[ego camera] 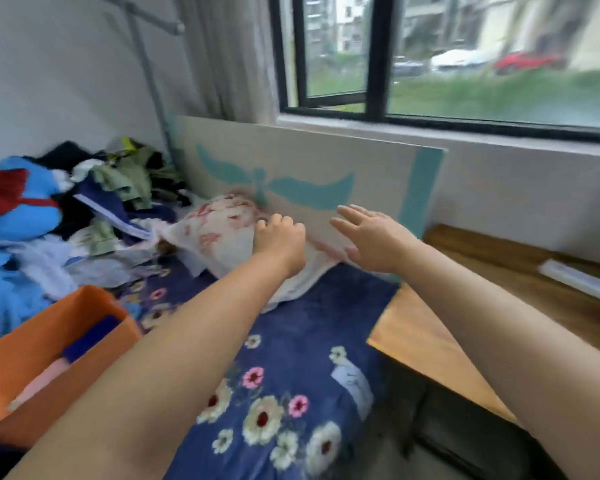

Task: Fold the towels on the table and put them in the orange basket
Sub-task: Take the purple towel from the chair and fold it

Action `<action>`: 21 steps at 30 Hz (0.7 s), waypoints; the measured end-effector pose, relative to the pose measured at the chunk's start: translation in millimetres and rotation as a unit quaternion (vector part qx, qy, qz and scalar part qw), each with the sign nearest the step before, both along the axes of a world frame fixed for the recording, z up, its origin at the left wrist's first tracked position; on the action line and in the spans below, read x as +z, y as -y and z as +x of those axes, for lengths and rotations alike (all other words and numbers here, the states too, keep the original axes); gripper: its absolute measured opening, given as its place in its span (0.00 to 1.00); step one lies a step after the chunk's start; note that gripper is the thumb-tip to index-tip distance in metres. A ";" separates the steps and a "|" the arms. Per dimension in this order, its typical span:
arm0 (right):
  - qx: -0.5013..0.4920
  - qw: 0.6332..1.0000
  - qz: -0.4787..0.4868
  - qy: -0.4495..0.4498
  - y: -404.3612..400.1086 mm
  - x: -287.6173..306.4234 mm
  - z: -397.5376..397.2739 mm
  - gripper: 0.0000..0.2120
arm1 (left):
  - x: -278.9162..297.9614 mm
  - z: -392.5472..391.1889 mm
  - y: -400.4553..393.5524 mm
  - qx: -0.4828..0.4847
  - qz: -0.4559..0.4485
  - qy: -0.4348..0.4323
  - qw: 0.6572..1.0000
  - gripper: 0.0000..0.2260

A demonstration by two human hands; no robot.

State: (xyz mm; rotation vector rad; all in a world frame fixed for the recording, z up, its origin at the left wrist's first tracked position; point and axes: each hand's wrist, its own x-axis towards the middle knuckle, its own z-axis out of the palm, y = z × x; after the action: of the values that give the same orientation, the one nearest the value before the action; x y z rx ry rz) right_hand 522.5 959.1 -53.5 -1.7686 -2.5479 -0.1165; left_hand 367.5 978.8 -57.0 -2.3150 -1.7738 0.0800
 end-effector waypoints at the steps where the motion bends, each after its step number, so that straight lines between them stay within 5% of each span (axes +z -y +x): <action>1: -0.036 0.999 -0.004 -0.003 17.4 -1.2 32.1 0.27 | 1.8 36.3 9.4 -0.034 0.001 -0.002 0.999 0.15; 14: -0.332 0.943 0.019 -0.010 271.0 -15.9 407.4 0.19 | -6.6 454.0 171.0 -0.296 -0.029 0.101 0.949 0.13; 21: -0.424 0.899 0.019 -0.108 354.1 -37.5 531.1 0.16 | -26.6 583.8 220.7 -0.365 -0.074 0.100 0.923 0.12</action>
State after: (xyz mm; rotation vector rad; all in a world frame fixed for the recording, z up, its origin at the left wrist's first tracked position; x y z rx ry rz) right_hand 1053.6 605.0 -91.0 -2.5532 -1.4574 0.0134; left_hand 951.3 758.1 -83.6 -3.0239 -0.8794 -0.1554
